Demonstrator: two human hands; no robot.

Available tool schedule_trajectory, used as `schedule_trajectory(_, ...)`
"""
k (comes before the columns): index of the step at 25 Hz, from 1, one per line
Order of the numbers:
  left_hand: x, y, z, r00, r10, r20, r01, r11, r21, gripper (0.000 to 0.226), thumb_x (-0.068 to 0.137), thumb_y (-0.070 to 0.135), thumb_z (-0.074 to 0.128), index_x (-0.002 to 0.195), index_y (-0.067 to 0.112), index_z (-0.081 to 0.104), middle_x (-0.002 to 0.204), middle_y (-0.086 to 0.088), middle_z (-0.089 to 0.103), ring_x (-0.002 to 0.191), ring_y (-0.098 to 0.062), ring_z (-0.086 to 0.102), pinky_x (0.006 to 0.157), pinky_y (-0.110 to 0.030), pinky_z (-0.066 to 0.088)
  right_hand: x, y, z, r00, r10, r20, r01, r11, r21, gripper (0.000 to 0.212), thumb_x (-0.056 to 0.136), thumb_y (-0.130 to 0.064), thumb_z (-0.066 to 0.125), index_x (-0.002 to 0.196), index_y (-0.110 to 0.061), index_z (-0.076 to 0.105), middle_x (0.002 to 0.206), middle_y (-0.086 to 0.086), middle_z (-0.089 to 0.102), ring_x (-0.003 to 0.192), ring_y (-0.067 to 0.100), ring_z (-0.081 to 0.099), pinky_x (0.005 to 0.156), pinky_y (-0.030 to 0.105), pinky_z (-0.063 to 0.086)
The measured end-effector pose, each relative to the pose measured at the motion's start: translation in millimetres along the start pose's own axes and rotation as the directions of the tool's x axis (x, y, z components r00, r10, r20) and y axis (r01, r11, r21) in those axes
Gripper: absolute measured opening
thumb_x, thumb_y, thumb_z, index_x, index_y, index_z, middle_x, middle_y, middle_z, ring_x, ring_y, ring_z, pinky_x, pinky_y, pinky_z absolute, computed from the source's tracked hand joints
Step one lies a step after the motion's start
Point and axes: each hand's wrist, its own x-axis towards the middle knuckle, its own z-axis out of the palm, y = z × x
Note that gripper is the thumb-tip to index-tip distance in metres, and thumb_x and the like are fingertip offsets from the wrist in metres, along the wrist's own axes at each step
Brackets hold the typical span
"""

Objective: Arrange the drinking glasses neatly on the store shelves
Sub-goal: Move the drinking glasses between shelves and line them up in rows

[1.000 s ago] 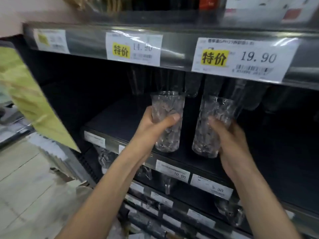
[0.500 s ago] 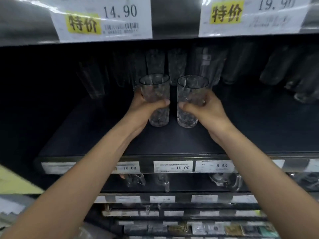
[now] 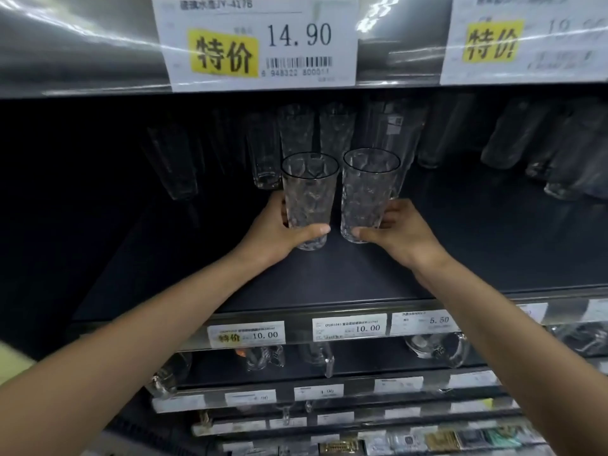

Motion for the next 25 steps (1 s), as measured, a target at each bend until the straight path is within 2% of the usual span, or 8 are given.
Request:
schedule_trajectory(3, 6, -4, 5, 0.995, -0.035, -0.088, 0.038, 0.999, 0.025, 0.066, 0.072, 0.028, 0.088, 0.120, 0.015, 0.043, 0.110, 0.007, 0.059, 0.102, -0.006, 0.060, 0.081, -0.013, 0.048, 9, -4, 7, 0.999, 0.023, -0.029, -0.024, 1.000, -0.016, 0.058, 0.069, -0.027, 0.089, 0.113, -0.018, 0.052, 0.105, -0.004, 0.067, 0.099, 0.015, 0.066, 0.092, 0.033, 0.053)
schedule_trajectory(7, 23, -3, 15, 0.976, -0.042, -0.214, 0.054, 0.997, 0.050, 0.063, 0.073, 0.037, 0.086, 0.113, 0.018, 0.041, 0.106, 0.008, 0.058, 0.100, -0.009, 0.060, 0.077, -0.014, 0.046, 28, -6, 24, 0.992, 0.027, -0.121, -0.030, 0.999, -0.024, 0.041, 0.077, -0.029, 0.083, 0.108, -0.013, 0.061, 0.106, -0.001, 0.069, 0.095, 0.013, 0.064, 0.078, 0.021, 0.045)
schedule_trajectory(9, 30, -3, 19, 0.967, -0.031, -0.255, 0.054, 0.995, 0.086, 0.060, 0.077, 0.040, 0.083, 0.114, 0.016, 0.044, 0.109, 0.005, 0.060, 0.098, -0.009, 0.059, 0.077, -0.016, 0.044, 38, -4, 34, 0.988, 0.027, -0.153, -0.031, 0.999, -0.026, 0.042, 0.080, -0.031, 0.081, 0.114, -0.011, 0.064, 0.110, 0.002, 0.070, 0.098, 0.014, 0.065, 0.076, 0.019, 0.044)
schedule_trajectory(12, 44, -9, 20, 0.946, 0.001, -0.324, 0.045, 0.990, 0.135, 0.062, 0.078, 0.047, 0.080, 0.121, 0.012, 0.052, 0.119, -0.001, 0.062, 0.103, -0.015, 0.061, 0.084, -0.024, 0.049, 51, -5, 46, 0.980, 0.032, -0.197, -0.040, 0.998, -0.040, 0.045, 0.080, -0.034, 0.079, 0.117, -0.014, 0.063, 0.113, 0.004, 0.070, 0.106, 0.022, 0.066, 0.090, 0.029, 0.052)
schedule_trajectory(15, 54, -12, 20, 0.933, -0.007, -0.360, 0.073, 0.982, 0.173, 0.068, 0.078, 0.053, 0.077, 0.128, 0.013, 0.054, 0.125, -0.006, 0.061, 0.109, -0.021, 0.063, 0.091, -0.034, 0.054, 57, -9, 55, 0.974, 0.007, -0.228, -0.021, 0.998, -0.061, 0.044, 0.080, -0.038, 0.077, 0.115, -0.015, 0.063, 0.112, 0.004, 0.071, 0.111, 0.025, 0.064, 0.102, 0.043, 0.048)
schedule_trajectory(18, 59, -9, 21, 0.928, -0.041, -0.370, 0.105, 0.983, 0.154, 0.065, 0.081, 0.048, 0.077, 0.125, 0.009, 0.049, 0.119, -0.001, 0.062, 0.101, -0.018, 0.062, 0.079, -0.025, 0.048, 58, -14, 61, 0.965, 0.002, -0.262, -0.026, 0.996, -0.089, 0.046, 0.086, -0.037, 0.073, 0.119, -0.011, 0.054, 0.116, 0.008, 0.068, 0.112, 0.029, 0.062, 0.101, 0.044, 0.047)
schedule_trajectory(20, 60, -6, 22, 0.922, -0.054, -0.382, 0.124, 0.979, 0.161, 0.061, 0.083, 0.045, 0.076, 0.120, 0.007, 0.046, 0.115, -0.003, 0.061, 0.096, -0.018, 0.059, 0.075, -0.024, 0.046, 58, -18, 63, 0.955, 0.013, -0.295, -0.054, 0.990, -0.131, 0.051, 0.089, -0.035, 0.071, 0.123, -0.008, 0.045, 0.119, 0.014, 0.065, 0.111, 0.033, 0.061, 0.100, 0.044, 0.047)
schedule_trajectory(25, 67, -5, 24, 0.905, -0.018, -0.426, 0.140, 0.956, 0.258, 0.062, 0.085, 0.050, 0.072, 0.119, 0.004, 0.047, 0.115, -0.015, 0.066, 0.100, -0.032, 0.066, 0.079, -0.040, 0.057, 68, -21, 67, 0.949, -0.043, -0.313, -0.024, 0.978, -0.207, 0.048, 0.091, -0.034, 0.067, 0.121, -0.005, 0.044, 0.114, 0.019, 0.065, 0.107, 0.037, 0.062, 0.094, 0.044, 0.049)
